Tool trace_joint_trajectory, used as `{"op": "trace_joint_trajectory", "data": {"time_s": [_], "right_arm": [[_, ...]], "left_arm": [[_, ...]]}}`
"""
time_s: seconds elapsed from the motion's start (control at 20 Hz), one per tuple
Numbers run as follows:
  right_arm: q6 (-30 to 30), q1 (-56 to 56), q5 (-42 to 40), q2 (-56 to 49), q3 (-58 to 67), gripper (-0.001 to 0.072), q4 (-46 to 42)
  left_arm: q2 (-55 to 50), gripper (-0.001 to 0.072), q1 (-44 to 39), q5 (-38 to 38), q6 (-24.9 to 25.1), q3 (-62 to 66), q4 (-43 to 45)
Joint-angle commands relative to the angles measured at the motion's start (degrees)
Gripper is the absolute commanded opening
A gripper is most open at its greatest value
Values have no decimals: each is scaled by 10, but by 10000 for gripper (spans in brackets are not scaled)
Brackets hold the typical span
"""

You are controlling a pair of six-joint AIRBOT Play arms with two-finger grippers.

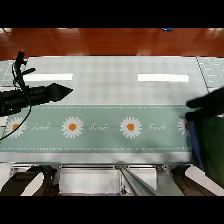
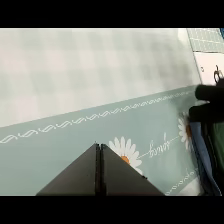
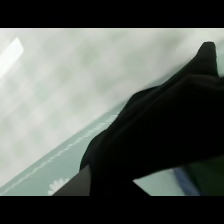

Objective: Fold the shirts.

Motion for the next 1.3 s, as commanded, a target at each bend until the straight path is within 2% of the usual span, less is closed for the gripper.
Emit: {"op": "trace_joint_trajectory", "data": {"time_s": [0.0, 0.15, 0.25, 0.3, 0.35, 0.4, 0.45, 0.6, 0.65, 0.75, 0.85, 0.95, 1.0, 1.05, 1.15, 1.25], "right_arm": [[-19, -103, 25, 91, -127, 23, -124], [-37, -171, 25, 163, -260, 25, -281], [-29, -199, 25, 189, -317, 27, -302], [-25, -198, 25, 199, -342, 96, -314], [-21, -194, 25, 207, -364, 317, -323], [-21, -189, 25, 210, -381, 417, -324], [-22, -180, 25, 209, -388, 415, -324], [-22, -153, 20, 186, -365, 409, -316], [-18, -142, 9, 174, -343, 366, -288], [-9, -98, -57, 155, -300, 41, -139], [-19, 4, -190, 137, -268, 25, 61], [-60, 180, -355, 117, -228, 25, 167], [-79, 288, -420, 105, -206, 25, 151], [-73, 382, -443, 86, -184, 25, 81], [-4, 529, -397, 19, -160, 25, -131], [6, 600, -309, -64, -160, 25, -245]], "left_arm": [[-8, 15, 1, 9, 1, 0, 0], [-25, 16, 1, 15, 1, 0, 0], [-42, 16, 0, 15, 1, 0, 0], [-51, 16, 0, 14, 1, 0, 0], [-60, 16, -3, 14, 4, 0, 0], [-71, 16, -6, 15, 19, 0, 0], [-85, 16, -6, 15, 38, 0, 1], [-135, 16, 14, 25, 41, 13, 2], [-146, 15, 29, 18, 41, 30, 2], [-151, 14, 49, 13, 31, 81, 2], [-151, 13, 38, 11, 14, 163, 5], [-151, 13, -5, 20, -24, 255, 65], [-151, 13, -35, 31, -59, 290, 129], [-151, 13, -67, 41, -101, 313, 199], [-154, 14, -125, 42, -176, 315, 335], [-167, 15, -157, 40, -208, 283, 420]]}}
